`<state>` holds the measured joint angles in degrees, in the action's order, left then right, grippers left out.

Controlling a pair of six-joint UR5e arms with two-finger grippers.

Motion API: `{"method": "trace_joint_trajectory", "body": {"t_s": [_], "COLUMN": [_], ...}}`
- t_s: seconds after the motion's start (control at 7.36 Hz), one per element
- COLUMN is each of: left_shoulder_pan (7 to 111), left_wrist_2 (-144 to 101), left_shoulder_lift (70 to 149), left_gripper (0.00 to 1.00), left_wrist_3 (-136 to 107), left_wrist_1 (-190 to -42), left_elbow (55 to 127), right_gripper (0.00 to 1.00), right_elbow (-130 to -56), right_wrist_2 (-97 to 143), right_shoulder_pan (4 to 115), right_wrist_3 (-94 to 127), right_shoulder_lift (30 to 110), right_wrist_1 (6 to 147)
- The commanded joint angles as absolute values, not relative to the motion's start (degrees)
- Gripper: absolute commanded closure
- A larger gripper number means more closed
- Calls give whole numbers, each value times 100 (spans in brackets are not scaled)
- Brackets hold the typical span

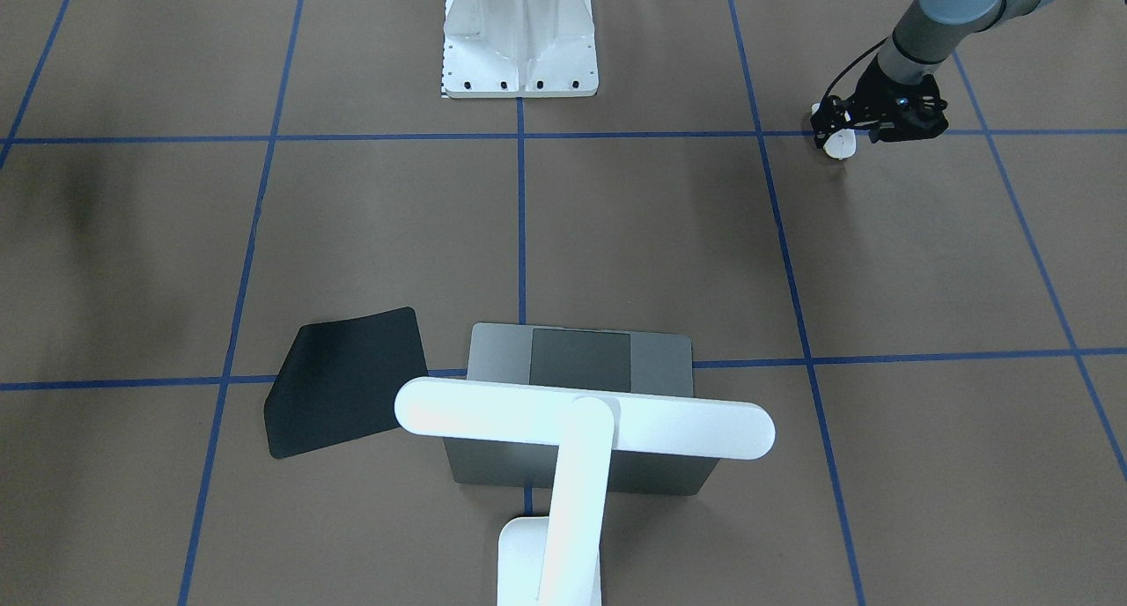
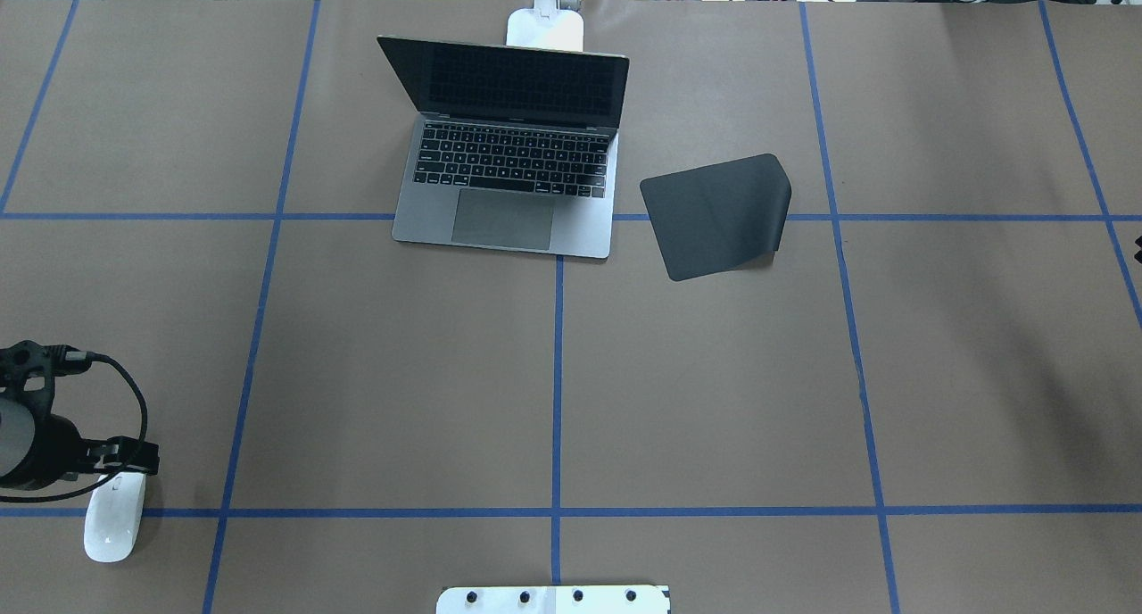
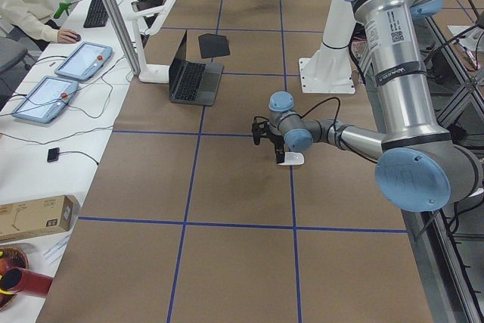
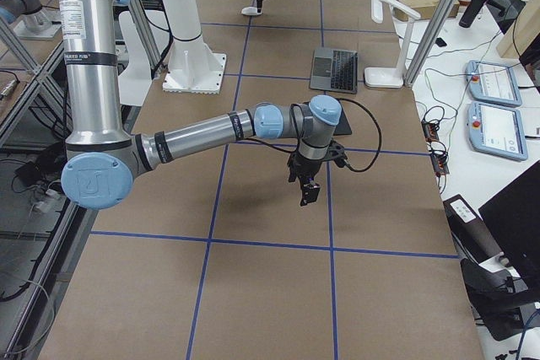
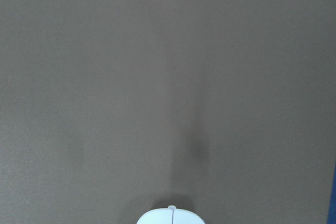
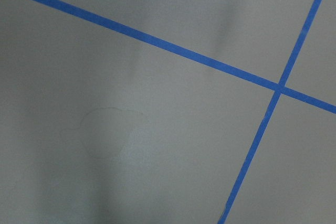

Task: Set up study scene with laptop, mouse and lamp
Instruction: 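Grasp the white mouse with the left gripper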

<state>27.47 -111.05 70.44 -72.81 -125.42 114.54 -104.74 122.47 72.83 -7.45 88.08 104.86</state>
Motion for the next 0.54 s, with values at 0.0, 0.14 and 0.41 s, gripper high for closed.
{"method": "trace_joint_trajectory", "body": {"t_s": [0.0,0.14,0.41], "left_shoulder_pan": [2331,2207,2127], "left_wrist_2": [-10821,-10732,-10714], "left_shoulder_lift": [6918,6873,6864], "left_gripper": [0,0,0], "left_wrist_3": [-7277,-7277,-7277], "left_wrist_1": [-12542,-12542,-12551], "left_elbow": [11461,11461,11461], "right_gripper": [0,0,0], "right_elbow": [-10468,-10459,-10459], "right_wrist_2": [12234,12234,12234], "right_shoulder_pan": [7277,7277,7277], "right_wrist_3": [-747,-747,-738], "right_shoulder_lift": [8815,8815,8807], "right_wrist_1": [10485,10485,10485]}}
